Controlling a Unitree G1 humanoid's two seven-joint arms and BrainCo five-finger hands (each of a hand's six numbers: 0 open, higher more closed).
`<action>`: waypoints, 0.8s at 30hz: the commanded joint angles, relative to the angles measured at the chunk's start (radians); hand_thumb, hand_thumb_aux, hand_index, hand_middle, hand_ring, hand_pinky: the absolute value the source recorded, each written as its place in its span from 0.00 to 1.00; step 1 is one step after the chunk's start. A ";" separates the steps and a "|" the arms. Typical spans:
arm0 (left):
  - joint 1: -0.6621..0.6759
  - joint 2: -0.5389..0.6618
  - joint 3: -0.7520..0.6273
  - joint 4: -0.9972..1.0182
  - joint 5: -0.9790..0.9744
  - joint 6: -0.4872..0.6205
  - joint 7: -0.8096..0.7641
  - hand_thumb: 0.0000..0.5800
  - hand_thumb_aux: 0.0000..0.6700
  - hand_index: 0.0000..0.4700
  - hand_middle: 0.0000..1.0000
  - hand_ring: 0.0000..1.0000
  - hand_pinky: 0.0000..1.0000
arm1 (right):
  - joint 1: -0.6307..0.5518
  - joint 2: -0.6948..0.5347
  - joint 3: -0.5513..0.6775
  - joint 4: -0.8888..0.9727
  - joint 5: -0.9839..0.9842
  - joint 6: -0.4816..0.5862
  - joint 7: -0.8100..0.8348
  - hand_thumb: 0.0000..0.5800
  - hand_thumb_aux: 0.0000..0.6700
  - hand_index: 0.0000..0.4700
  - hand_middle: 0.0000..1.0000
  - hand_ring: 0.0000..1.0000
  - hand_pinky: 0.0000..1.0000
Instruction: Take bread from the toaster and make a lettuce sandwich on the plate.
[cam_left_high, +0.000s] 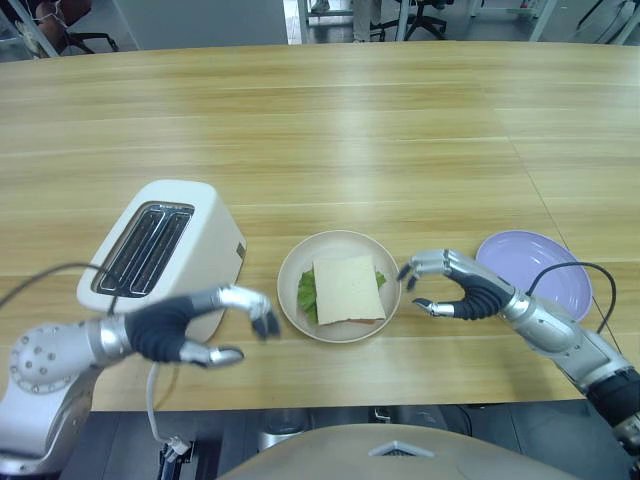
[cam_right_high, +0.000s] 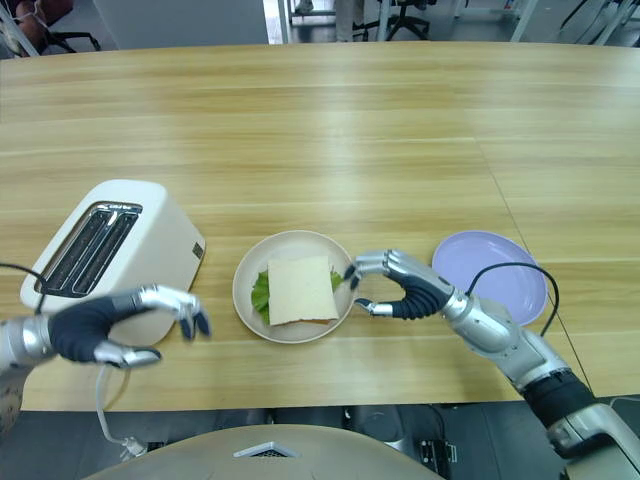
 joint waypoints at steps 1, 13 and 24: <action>0.010 0.003 -0.013 0.003 0.053 0.030 -0.035 1.00 1.00 0.98 1.00 1.00 1.00 | 0.026 -0.028 0.009 -0.053 0.115 0.073 0.191 1.00 1.00 0.98 1.00 1.00 1.00; -0.108 -0.080 -0.306 0.206 0.376 0.075 -0.001 1.00 1.00 0.98 1.00 1.00 1.00 | 0.135 -0.005 -0.005 -0.088 0.201 0.256 0.534 1.00 1.00 0.98 1.00 1.00 1.00; -0.186 -0.170 -0.473 0.334 0.477 0.078 0.005 1.00 1.00 0.98 1.00 1.00 1.00 | 0.128 0.089 -0.016 -0.024 0.116 0.303 0.670 1.00 1.00 0.98 1.00 1.00 1.00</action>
